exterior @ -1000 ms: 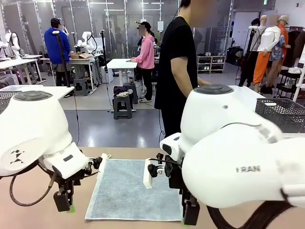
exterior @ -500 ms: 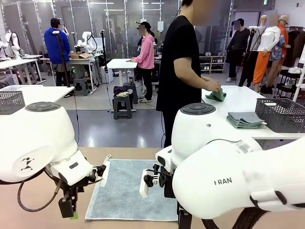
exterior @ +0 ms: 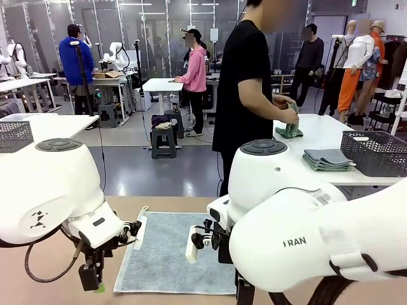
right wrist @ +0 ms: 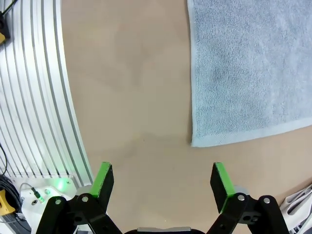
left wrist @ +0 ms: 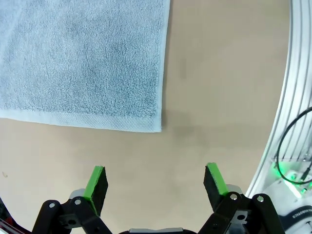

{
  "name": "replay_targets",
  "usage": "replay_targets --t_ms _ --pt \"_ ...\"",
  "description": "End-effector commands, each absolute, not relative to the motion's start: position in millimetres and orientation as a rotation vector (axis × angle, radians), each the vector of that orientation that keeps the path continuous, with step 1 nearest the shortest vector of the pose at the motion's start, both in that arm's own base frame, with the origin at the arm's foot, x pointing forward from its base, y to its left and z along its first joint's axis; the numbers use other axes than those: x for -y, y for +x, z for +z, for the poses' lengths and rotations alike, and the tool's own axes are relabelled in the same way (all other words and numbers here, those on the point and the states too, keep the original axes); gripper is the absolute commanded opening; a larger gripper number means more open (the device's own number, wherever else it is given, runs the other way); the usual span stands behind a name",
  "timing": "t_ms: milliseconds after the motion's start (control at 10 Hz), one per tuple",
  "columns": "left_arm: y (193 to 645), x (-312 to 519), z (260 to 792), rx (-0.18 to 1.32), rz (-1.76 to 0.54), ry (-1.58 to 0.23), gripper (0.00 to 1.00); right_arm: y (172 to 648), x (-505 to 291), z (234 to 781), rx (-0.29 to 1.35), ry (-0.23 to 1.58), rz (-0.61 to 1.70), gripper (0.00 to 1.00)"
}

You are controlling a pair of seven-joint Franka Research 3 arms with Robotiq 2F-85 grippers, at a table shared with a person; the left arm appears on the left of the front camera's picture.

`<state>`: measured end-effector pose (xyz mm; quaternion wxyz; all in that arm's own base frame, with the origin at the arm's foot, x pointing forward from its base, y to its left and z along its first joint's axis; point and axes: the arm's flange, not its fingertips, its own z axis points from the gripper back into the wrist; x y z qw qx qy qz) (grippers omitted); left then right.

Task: Fold the towels and place them in the basket.
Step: When a person lays out a Towel with hook on the table, fold it in half twice.

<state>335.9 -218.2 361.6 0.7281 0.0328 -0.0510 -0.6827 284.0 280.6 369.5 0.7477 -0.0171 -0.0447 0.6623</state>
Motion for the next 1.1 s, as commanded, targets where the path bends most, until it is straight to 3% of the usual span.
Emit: replay_targets --t_ms 0,600,1000 --pt "335.9 218.2 361.6 0.112 -1.505 0.072 1.0 284.2 -280.7 369.7 0.1 -0.037 1.448 1.0" --pt "333.8 226.1 336.5 0.077 -1.612 -0.012 1.0 316.6 -265.4 336.5 0.112 -0.004 1.522 1.0" --pt "336.1 231.1 317.1 0.13 -1.648 -0.013 1.0 328.4 -261.9 307.5 0.106 0.012 1.581 1.0"
